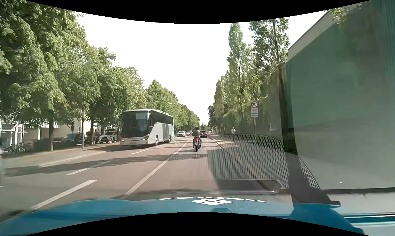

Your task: Follow the waypoints while adhering to traffic rules and regulations

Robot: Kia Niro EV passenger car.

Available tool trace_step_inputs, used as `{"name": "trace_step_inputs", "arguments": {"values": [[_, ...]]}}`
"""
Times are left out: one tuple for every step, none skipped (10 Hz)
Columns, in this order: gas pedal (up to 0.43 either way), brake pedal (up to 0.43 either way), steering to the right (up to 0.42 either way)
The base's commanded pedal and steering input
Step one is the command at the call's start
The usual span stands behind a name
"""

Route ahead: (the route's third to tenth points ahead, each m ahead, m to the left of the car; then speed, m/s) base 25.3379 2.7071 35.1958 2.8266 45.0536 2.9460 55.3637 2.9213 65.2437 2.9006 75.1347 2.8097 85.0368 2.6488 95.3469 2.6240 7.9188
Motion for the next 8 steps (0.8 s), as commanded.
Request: {"name": "trace_step_inputs", "arguments": {"values": [[0.047,0.000,-0.006],[0.047,0.000,-0.006],[0.047,0.000,-0.006],[0.047,0.000,-0.006],[0.039,0.000,-0.006],[0.039,0.000,-0.006],[0.039,0.000,-0.006],[0.039,0.000,-0.006]]}}
